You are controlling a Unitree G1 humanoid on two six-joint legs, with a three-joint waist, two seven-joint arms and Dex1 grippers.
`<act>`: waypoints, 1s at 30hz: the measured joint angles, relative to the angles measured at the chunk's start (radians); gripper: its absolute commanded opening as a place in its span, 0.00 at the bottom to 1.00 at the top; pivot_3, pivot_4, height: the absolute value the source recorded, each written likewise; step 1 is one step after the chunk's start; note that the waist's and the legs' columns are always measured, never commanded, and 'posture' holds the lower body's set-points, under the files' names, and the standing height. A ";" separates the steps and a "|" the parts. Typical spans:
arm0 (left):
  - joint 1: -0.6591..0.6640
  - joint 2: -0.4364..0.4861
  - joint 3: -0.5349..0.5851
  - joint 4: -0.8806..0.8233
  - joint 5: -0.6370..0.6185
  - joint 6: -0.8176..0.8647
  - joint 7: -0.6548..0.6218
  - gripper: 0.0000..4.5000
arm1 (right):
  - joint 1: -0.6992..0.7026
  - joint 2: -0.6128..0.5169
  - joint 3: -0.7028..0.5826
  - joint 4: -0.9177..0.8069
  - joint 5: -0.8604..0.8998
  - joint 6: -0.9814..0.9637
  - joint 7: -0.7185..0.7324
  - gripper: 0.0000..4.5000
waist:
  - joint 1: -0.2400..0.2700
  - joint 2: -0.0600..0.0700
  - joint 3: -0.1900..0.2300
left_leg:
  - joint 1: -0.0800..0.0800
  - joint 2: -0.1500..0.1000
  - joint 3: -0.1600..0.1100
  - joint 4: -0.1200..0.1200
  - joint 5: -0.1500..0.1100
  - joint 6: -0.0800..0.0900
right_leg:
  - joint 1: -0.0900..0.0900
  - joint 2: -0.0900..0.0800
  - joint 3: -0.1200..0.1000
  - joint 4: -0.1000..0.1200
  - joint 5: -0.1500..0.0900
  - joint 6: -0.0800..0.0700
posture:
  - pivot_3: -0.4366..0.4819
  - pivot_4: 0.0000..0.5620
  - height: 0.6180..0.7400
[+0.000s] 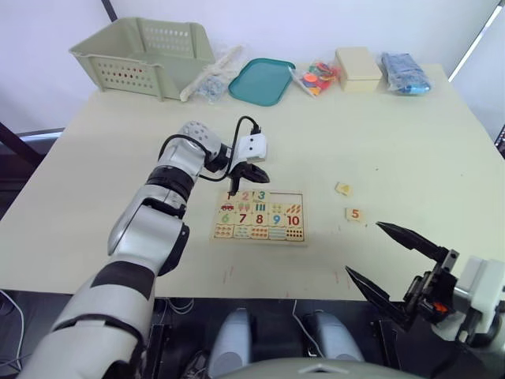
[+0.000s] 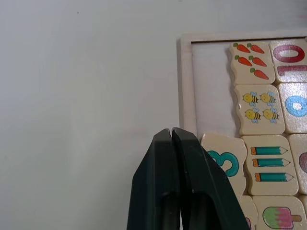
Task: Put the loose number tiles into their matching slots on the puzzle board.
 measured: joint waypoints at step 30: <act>0.013 0.010 0.001 0.015 0.071 -0.025 -0.030 0.02 | 0.007 0.010 0.000 -0.001 -0.005 0.000 0.001 1.00 | 0.000 0.000 0.000 | 0.000 0.000 0.000 0.000 0.000 0.000 | 0.000 0.000 0.000 0.000 0.000 0.000 | 0.48 0.27 1.00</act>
